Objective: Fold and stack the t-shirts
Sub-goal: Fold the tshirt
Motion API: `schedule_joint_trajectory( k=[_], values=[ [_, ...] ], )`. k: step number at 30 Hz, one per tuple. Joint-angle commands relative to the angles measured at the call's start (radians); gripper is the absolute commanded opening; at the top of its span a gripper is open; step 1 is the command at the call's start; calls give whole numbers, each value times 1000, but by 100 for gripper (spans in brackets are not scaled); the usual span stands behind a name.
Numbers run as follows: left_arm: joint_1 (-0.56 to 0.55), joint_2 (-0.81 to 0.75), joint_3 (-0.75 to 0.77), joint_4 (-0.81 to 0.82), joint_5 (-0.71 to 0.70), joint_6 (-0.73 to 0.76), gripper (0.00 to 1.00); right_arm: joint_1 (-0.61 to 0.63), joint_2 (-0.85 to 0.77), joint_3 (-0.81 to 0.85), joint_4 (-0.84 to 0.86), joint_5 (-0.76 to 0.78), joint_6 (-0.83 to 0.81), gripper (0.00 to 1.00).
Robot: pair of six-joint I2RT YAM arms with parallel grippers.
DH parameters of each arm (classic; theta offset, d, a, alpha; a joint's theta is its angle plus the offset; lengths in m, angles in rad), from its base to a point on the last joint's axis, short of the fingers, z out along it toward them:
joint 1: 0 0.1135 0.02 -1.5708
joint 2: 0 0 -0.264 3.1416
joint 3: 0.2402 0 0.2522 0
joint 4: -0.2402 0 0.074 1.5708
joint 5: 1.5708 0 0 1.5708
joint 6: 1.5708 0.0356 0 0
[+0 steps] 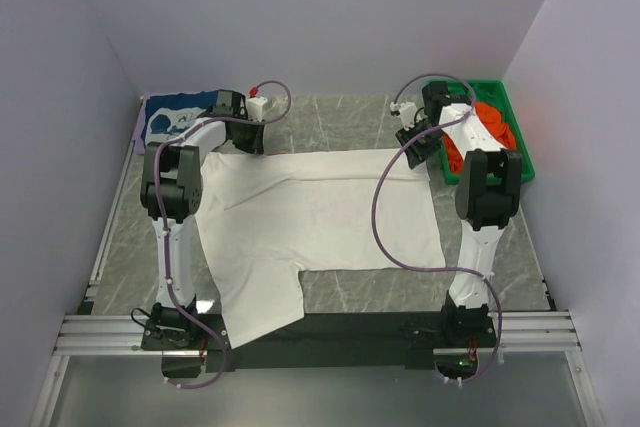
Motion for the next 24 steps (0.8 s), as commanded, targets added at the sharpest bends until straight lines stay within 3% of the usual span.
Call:
schedule_joint_trajectory(
  k=[1,6,14,24],
  values=[
    [-16,13,-26,-56,-76,-28,19,4,-32,-1,26,15,-4,46],
    [-21,7,-9,-50,-64,-42,1,2,-32,1,26,15,-3,46],
    [-22,-165,-43,-13,34,-50,1,4,-55,-16,37,17,-7,45],
    [-27,-308,-233,-69,144,12,1,4,-74,-42,51,9,-7,44]
  ],
)
